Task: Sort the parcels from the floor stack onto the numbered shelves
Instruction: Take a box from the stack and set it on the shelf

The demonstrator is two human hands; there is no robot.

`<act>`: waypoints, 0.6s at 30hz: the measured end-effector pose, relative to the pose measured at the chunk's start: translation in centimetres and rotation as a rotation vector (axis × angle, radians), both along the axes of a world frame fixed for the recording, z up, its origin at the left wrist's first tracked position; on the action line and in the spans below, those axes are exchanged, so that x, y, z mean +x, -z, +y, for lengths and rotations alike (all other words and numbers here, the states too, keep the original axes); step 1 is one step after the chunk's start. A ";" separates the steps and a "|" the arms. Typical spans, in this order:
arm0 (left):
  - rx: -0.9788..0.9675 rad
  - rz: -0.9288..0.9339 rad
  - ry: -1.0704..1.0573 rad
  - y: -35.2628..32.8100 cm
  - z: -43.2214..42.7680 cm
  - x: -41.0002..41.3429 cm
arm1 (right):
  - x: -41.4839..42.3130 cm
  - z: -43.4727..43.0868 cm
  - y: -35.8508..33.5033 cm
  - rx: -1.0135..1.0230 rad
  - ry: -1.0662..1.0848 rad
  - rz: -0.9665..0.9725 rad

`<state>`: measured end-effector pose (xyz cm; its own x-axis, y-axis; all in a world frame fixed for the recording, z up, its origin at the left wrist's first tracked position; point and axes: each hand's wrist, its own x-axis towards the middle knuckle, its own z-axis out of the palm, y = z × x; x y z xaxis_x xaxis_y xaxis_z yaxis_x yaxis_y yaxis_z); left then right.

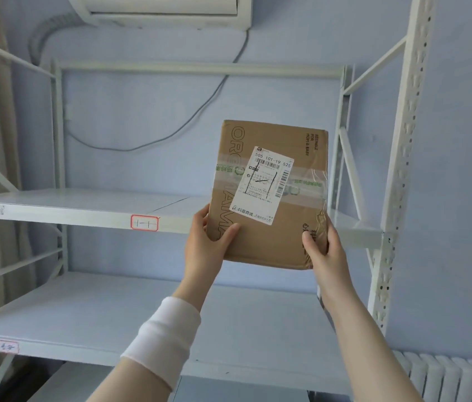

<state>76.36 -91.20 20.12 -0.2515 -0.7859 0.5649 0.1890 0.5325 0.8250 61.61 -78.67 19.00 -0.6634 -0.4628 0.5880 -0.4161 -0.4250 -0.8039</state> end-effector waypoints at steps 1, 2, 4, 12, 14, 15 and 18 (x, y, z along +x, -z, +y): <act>-0.015 0.002 0.006 -0.5 -1.0 -0.6 | -0.5 -0.8 -0.5 -0.005 0.010 0.014; -0.030 0.000 0.012 -1.0 -2.0 -1.2 | -1.0 -1.6 -0.9 -0.005 0.020 0.025; -0.056 -0.004 0.031 -1.7 -3.8 -2.6 | -2.2 -2.9 -1.6 -0.015 0.038 0.026; -0.117 -0.063 0.072 -3.2 -10.3 -9.1 | -8.5 -7.2 -3.8 -0.013 0.096 0.062; -0.124 -0.053 0.072 -3.6 -11.5 -10.9 | -10.6 -8.3 -4.3 -0.001 0.108 0.072; -0.125 -0.044 0.070 -3.8 -12.0 -11.9 | -11.7 -8.9 -4.5 0.011 0.115 0.081; -0.124 -0.029 0.079 -4.4 -13.4 -14.7 | -15.0 -10.3 -5.0 0.075 0.119 0.128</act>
